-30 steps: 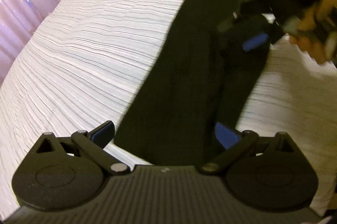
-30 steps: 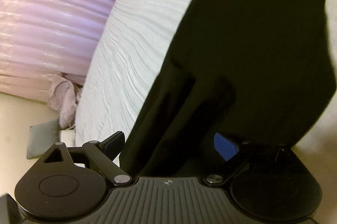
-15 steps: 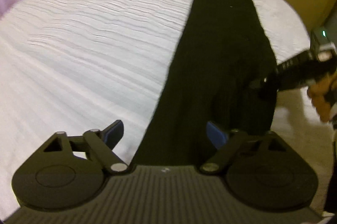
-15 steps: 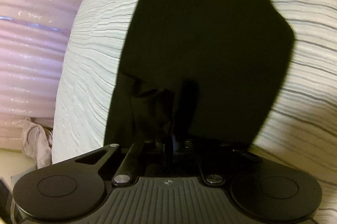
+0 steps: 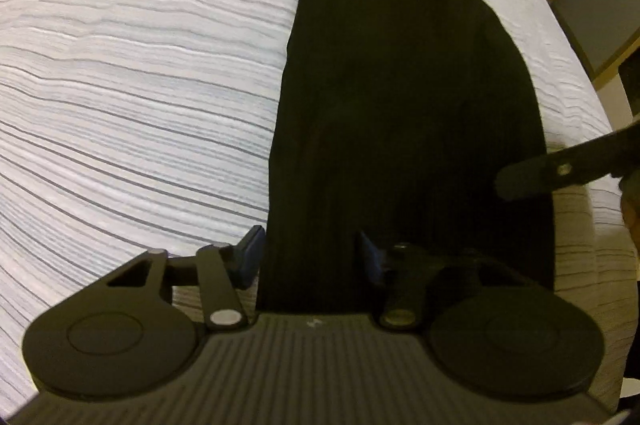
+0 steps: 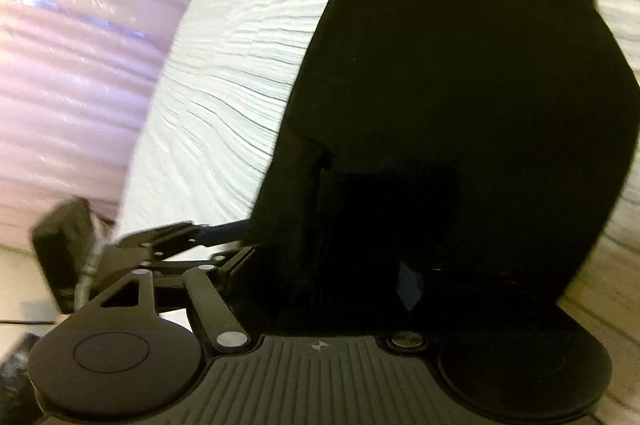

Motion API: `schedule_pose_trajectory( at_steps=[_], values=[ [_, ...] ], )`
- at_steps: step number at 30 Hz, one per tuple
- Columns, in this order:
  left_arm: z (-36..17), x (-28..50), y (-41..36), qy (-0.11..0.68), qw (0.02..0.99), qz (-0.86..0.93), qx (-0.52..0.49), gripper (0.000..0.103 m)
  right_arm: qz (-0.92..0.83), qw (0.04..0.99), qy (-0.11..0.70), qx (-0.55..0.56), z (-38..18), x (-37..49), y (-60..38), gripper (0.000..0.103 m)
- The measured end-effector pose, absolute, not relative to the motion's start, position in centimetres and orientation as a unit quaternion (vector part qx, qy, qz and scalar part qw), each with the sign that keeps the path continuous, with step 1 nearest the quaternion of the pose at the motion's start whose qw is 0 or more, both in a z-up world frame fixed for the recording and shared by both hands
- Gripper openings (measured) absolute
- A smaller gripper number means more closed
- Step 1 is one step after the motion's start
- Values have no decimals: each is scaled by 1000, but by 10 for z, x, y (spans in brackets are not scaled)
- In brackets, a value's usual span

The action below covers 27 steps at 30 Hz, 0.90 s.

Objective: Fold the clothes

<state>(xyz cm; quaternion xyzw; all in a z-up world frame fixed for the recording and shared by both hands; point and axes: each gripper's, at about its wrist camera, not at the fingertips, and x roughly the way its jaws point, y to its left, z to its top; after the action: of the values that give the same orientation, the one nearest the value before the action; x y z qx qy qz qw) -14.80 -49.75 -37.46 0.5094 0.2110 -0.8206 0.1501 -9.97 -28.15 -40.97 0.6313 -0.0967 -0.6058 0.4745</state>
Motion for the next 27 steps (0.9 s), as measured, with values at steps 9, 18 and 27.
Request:
schedule_pose_trajectory(
  at_steps=[9,18,27],
  values=[
    [-359,-120,-491,244,199,-822,474,42,-579,521,-93,620,-398,-111,-328,8],
    [-366,-119,-479,242,231,-817,470,44,-559,555,-66,612,-430,-147,-349,7],
    [-342,-105,-477,241,302,-829,404,51,-493,696,-103,512,-364,-139,-370,7]
  ],
)
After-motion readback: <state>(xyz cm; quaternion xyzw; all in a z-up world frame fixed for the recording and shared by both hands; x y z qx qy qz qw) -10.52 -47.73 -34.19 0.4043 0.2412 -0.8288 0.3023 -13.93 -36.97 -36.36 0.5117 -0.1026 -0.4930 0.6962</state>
